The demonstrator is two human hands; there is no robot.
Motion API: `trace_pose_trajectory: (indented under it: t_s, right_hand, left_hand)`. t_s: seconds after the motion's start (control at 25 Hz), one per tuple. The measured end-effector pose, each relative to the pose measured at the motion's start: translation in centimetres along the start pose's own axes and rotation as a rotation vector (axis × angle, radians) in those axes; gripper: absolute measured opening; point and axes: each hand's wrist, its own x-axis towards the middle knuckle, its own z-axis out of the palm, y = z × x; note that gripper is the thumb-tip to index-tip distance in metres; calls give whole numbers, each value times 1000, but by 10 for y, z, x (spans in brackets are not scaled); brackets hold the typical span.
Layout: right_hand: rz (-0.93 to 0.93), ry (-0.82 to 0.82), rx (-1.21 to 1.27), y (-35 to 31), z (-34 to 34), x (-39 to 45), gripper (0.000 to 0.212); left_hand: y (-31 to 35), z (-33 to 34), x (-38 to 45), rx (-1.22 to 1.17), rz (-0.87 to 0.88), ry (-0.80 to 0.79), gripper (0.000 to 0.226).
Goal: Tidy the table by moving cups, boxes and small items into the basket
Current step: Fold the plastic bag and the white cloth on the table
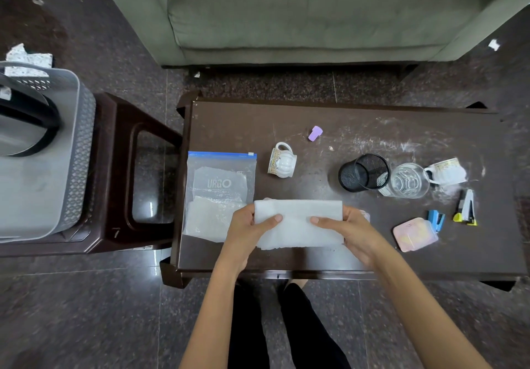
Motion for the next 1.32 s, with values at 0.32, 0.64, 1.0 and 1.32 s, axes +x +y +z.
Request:
trace_pose_trajectory:
  t_s: [0.32,0.64,1.0,1.32]
  right_hand:
    - [-17,-107,13,-5,-3,1,27]
    - [-33,-39,-11,-18,-20,-6,20]
    - [-252,510,25,-48,-120,-24,15]
    - [-232,692,-632,-70,-136,29,36]
  left_hand:
    - [14,2,-1,85,48,-101,22]
    - [12,33,12,-168,-4,39,37]
    - [20,132,49,-17,60,117,34]
    - [13,167,59,51,26,66,28]
